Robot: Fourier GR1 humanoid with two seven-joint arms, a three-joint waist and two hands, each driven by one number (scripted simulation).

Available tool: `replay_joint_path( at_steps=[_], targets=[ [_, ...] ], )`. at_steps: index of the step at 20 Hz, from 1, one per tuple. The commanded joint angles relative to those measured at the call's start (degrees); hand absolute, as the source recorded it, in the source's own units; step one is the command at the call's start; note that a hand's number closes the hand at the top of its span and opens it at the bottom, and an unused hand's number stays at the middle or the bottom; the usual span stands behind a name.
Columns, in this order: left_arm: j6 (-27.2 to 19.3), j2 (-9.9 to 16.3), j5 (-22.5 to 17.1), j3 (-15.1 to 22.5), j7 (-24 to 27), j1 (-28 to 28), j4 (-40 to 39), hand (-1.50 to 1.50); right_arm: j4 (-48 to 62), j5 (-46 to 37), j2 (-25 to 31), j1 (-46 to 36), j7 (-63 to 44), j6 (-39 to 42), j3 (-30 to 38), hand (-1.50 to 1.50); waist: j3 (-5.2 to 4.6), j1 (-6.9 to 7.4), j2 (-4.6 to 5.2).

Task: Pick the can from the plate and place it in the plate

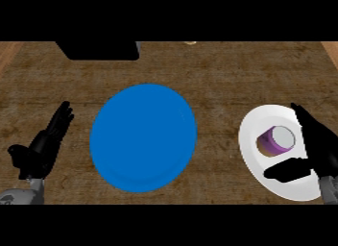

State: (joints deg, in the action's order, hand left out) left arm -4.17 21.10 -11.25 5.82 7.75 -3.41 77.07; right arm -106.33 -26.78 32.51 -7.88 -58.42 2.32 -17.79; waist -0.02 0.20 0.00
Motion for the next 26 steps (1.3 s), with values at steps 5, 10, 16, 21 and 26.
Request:
replay_joint_path(
  at_steps=[5, 10, 16, 21, 26],
  targets=[
    [2.75, 0.95, 0.32, -2.3, -3.32, 3.66, 6.56, 0.0, 10.58, -6.73, -5.72, -1.37, 3.06, 1.83, -1.0, -1.5, 0.04, 0.36, -0.03],
    [3.77, -1.59, 2.32, -3.84, -2.31, 0.32, 1.49, 0.0, 16.15, -7.44, -7.83, -5.95, 2.91, 5.86, 4.11, -1.5, 0.02, 0.1, 0.06],
    [4.26, -3.81, 4.6, -4.55, 2.95, 3.79, 0.03, 0.0, 16.29, -5.87, -9.53, -3.72, 10.03, 8.55, 5.68, 1.5, 0.02, 0.11, 0.01],
    [3.64, -5.24, 6.72, -5.95, 1.79, 1.27, -2.18, 0.0, 23.53, -11.88, -14.47, -5.13, 15.79, 4.38, 5.07, 1.5, 0.02, 0.05, 0.03],
    [4.26, -6.39, 7.55, -6.05, -0.22, -0.55, -0.9, 0.0, 22.97, -15.02, -13.17, -4.28, 21.61, 3.9, 6.53, 1.5, 0.02, -0.05, 0.0]
  ],
)
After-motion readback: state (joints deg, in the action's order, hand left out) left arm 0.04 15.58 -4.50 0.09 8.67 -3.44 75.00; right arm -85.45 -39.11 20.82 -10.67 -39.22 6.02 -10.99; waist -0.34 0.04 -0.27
